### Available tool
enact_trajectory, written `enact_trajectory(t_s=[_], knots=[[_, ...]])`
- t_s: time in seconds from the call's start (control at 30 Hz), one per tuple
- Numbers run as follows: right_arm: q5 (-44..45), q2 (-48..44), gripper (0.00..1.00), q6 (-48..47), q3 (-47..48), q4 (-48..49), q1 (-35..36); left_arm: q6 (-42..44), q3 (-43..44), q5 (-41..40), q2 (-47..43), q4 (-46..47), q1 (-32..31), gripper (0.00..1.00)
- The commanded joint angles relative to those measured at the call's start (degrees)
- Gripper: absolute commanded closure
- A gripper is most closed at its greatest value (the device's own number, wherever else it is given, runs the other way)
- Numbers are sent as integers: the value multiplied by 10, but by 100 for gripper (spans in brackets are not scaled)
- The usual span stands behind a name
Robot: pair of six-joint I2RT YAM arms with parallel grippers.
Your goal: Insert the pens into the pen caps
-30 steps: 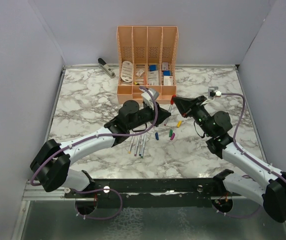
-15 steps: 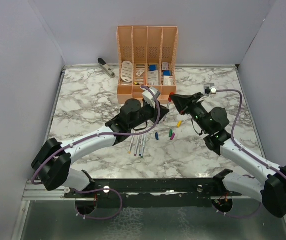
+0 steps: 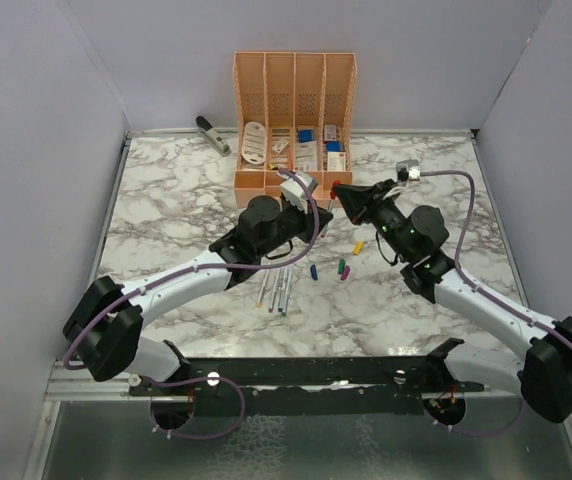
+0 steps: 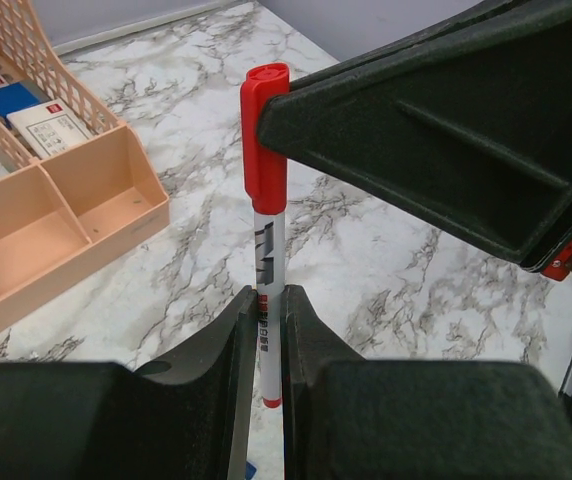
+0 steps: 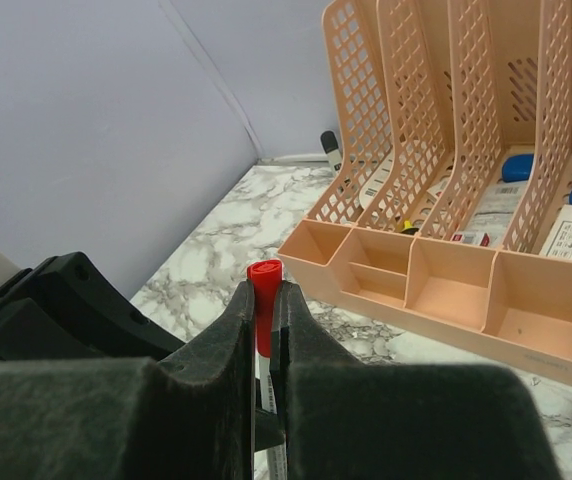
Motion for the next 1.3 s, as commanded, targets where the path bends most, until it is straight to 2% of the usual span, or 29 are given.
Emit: enact_trajectory(t_s=[0.0, 0.27, 0.33, 0.47, 0.53, 0.77, 0.9, 1.1, 1.27], knots=[[-44, 47, 99, -15, 0, -142, 21, -1, 24, -61, -44, 157, 14, 100], [-30, 65, 97, -35, 45, -122, 22, 1, -1, -56, -67, 114, 15, 100], [-15, 64, 91, -39, 58, -110, 22, -8, -14, -50, -69, 87, 15, 100], [14, 55, 65, -50, 92, -98, 22, -35, -51, -57, -73, 22, 15, 100], [21, 43, 57, -59, 101, -89, 22, -47, -75, -68, -75, -7, 15, 100], [71, -13, 54, -85, 108, -96, 22, -69, -87, -138, -68, -121, 21, 100], [124, -24, 53, -89, 123, -151, 22, -78, -70, -184, -52, -174, 60, 100], [167, -13, 53, -69, 128, -237, 22, -96, -54, -138, -12, -218, 188, 100], [174, -11, 53, -38, 115, -271, 22, -73, 16, -120, 70, -321, 224, 100]])
